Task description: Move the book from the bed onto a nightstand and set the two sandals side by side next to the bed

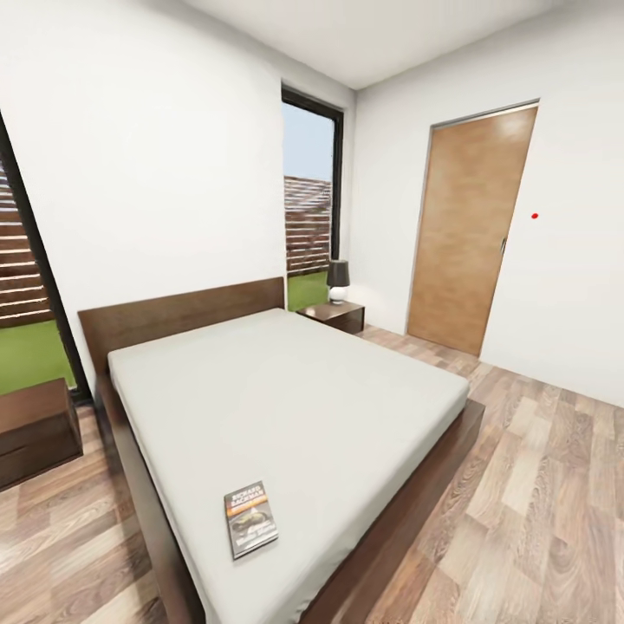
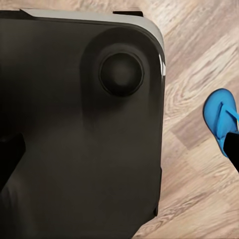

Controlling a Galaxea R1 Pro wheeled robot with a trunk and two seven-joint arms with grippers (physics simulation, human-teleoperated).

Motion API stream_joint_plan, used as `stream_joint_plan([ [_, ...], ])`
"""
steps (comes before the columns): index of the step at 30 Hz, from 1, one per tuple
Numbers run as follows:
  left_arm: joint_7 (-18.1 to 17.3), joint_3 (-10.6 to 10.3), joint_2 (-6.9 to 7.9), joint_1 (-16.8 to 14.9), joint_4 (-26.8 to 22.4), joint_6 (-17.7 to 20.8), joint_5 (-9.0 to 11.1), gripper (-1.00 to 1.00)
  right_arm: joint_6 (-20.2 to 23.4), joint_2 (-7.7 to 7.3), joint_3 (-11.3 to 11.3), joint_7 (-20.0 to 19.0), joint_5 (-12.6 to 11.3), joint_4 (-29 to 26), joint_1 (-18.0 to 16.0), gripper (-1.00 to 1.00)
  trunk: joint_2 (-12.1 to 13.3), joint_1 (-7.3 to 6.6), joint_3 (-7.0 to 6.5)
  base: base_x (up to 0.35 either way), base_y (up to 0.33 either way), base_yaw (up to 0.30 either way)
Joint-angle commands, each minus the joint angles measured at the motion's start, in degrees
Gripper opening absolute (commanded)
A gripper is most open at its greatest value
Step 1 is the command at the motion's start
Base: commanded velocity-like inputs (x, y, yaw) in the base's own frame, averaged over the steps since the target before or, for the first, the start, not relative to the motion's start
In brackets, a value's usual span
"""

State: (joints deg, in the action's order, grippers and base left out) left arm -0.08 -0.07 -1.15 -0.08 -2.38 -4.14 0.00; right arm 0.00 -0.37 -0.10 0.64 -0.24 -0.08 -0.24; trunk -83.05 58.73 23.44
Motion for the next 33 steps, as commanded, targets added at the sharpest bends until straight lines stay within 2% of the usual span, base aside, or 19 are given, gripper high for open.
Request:
stream_joint_plan([
  [1,0.0,0.0,0.00,0.0,0.0,-0.2,0.0,1.00,0.0,0.01,0.0,0.1,0.0,0.0,0.0,1.00,0.0,0.00,0.01,0.000,0.000,-0.254],
  [33,0.0,0.1,0.01,0.0,0.0,-0.3,0.0,1.00,0.0,0.04,0.0,0.1,0.1,0.0,0.0,1.00,0.0,0.00,-0.85,0.000,0.000,-0.265],
])
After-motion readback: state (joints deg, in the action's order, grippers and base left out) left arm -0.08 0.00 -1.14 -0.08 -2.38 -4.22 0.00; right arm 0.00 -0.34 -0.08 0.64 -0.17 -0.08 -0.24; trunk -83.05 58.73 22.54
